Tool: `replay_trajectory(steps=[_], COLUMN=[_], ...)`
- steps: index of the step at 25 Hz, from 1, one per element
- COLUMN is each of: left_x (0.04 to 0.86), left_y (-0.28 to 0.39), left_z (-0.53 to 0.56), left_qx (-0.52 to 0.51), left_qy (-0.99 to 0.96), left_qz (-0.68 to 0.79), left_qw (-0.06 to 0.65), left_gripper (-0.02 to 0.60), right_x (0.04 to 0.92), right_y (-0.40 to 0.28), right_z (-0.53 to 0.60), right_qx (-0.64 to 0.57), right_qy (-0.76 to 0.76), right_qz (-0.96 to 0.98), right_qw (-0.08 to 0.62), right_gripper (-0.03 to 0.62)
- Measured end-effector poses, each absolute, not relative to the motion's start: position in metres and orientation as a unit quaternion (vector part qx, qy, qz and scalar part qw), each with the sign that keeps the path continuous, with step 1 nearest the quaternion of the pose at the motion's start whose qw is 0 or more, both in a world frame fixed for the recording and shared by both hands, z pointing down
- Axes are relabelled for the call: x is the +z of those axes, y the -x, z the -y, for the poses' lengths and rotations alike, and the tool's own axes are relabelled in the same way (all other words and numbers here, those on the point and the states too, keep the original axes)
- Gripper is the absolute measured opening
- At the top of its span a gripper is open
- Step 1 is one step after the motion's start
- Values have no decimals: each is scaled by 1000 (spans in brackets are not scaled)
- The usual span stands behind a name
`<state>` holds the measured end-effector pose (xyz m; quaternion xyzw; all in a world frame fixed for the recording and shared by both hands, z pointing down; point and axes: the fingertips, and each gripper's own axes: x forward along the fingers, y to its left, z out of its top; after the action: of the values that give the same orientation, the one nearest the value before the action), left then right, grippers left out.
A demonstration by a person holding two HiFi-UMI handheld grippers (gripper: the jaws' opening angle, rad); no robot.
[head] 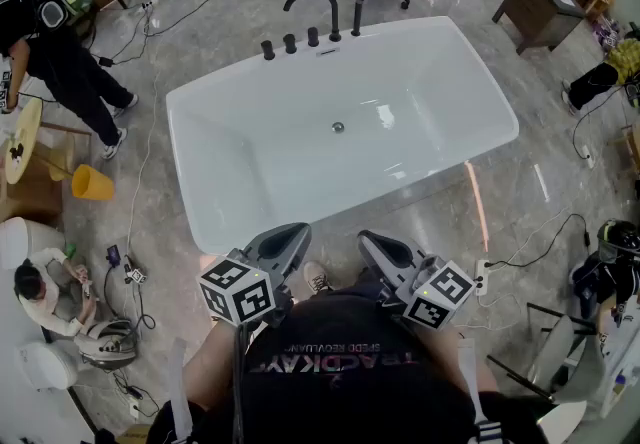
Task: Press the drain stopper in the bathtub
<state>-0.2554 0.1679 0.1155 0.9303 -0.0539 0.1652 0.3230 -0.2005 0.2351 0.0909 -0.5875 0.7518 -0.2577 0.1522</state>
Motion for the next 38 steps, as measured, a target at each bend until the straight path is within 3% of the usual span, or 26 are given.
replay_trajectory(steps=[38], left_x=[115], left_y=[256], left_z=[-166], left_qx=[163], left_qy=[-936], left_qz=[58], left_qw=[305], left_gripper=[5], right_x=[84], right_y=[199], right_z=[-241], right_qx=[-241], right_qy=[579], right_qz=[-763], right_qw=[158], right_gripper=[12])
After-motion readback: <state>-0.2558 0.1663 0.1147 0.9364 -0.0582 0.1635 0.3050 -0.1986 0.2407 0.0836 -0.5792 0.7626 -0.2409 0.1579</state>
